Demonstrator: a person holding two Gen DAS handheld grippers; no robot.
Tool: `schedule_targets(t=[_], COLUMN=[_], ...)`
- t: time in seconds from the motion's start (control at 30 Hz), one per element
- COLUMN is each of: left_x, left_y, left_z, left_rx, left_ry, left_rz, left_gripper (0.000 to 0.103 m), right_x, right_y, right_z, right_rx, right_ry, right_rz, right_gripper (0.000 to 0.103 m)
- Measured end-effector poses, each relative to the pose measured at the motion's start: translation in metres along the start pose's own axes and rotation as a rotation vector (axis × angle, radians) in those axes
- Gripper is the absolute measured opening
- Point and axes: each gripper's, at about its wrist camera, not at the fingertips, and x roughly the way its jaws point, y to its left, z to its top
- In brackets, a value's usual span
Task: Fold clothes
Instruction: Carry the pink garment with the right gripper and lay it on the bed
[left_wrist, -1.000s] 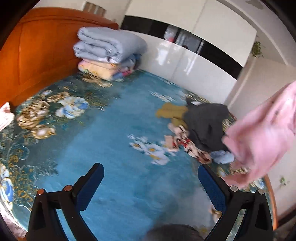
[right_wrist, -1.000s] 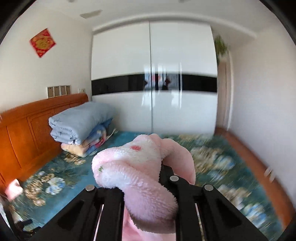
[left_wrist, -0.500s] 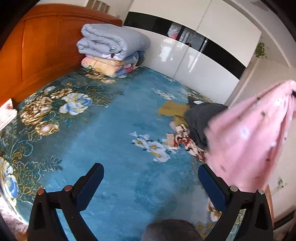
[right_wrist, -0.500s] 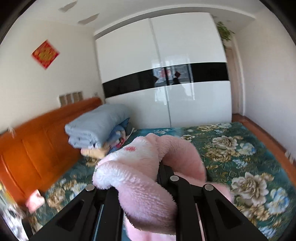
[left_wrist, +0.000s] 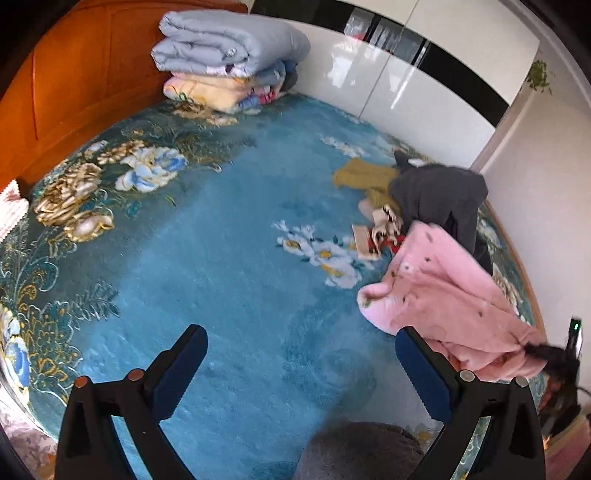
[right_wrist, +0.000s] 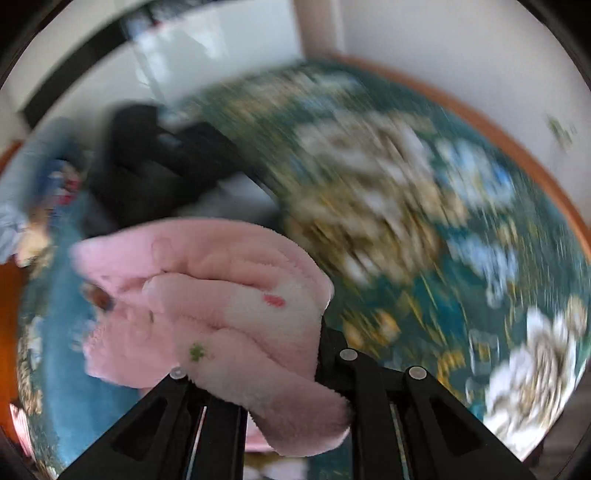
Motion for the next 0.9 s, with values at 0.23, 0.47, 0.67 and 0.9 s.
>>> schedule_targets(t=[0.23, 0.47, 0.67, 0.9], left_x=[0.021, 0.025, 0.020, 0.001], left_y=[-0.006, 0.010, 0.036, 0.083], left_z=[0.004, 0.005, 0.007, -0.001], left_rx=[0.004, 0.002, -0.050, -0.102], left_ry=[0.035, -0.005, -0.035, -0.065], left_rz=[0.008, 0.054, 0.064, 0.099], left_gripper=[0.103, 0.103, 0.103, 0.103], right_x=[-0.020, -0.081, -0.005, 0.094], right_y=[-0.018, 0.048, 0.212, 0.359], right_z=[-0.022, -0.040, -0.085, -0.144], right_rx=[-0.067, -0.396, -0.616, -0.872], right_ry=[-0.007, -0.211, 0.002, 0.154], right_rz=[0.066, 0.008, 0.348, 0.229], right_gripper=[0.036, 0.063, 0.073, 0.072])
